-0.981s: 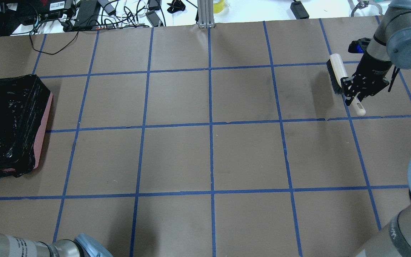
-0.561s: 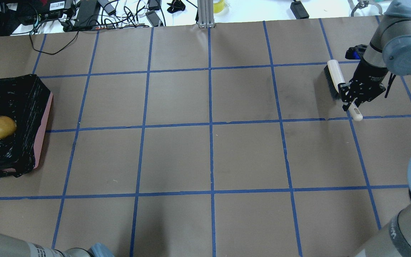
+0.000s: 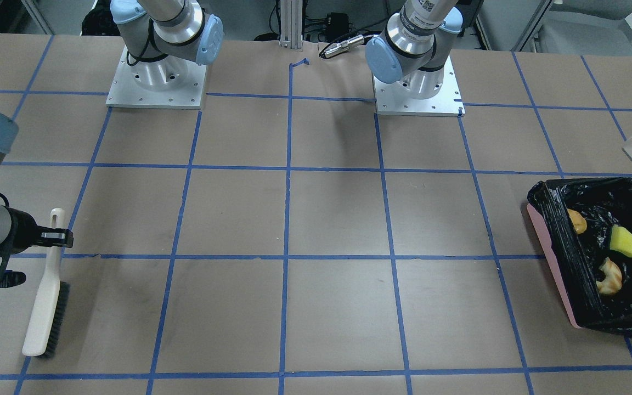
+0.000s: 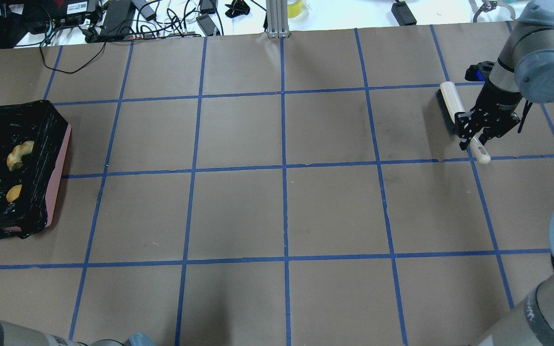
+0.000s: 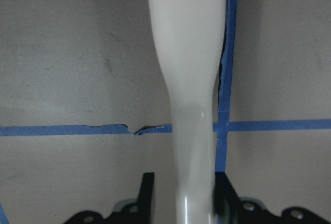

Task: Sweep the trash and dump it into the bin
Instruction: 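Tip the dustpan over the bin with the left gripper to dump the trash, then lower the dustpan onto the table with the left gripper while the right releases the brush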

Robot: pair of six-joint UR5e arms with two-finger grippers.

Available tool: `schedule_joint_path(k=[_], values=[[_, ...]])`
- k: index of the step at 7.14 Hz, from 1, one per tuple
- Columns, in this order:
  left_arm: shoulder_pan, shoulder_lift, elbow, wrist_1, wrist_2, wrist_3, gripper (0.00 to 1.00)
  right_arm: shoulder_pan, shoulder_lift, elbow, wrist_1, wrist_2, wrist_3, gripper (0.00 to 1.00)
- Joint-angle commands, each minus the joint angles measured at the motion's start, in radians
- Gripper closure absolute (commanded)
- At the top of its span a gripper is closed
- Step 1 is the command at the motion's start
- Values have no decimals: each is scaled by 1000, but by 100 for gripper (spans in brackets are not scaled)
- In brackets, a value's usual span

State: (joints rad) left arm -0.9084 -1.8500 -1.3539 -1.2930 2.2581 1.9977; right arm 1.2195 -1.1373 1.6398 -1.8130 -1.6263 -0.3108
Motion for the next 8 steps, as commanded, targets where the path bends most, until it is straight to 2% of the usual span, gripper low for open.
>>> schedule_joint_path(k=[1, 2, 3, 4, 5, 6, 7, 8], values=[[8, -5, 44, -34, -218, 49, 100, 0, 8, 0, -2, 2, 2, 32], [0, -12, 47, -41, -336, 52, 100, 0, 10, 0, -2, 0, 2, 31], [-15, -27, 47, -40, -497, 24, 100, 0, 8, -3, -2, 2, 5, 31], [-48, -44, 44, -38, -573, 12, 100, 0, 7, -14, 0, 5, 7, 23], [-114, -67, 41, -38, -645, -19, 100, 0, -5, -29, -6, 0, 4, 0], [-180, -98, 33, -40, -755, -42, 100, 0, -43, -69, 9, 5, -8, 0], [-278, -139, 26, -28, -794, -101, 100, 5, -109, -113, 64, -24, -8, 0], [-359, -181, 26, -28, -796, -241, 100, 12, -175, -173, 137, -14, -8, 0]])
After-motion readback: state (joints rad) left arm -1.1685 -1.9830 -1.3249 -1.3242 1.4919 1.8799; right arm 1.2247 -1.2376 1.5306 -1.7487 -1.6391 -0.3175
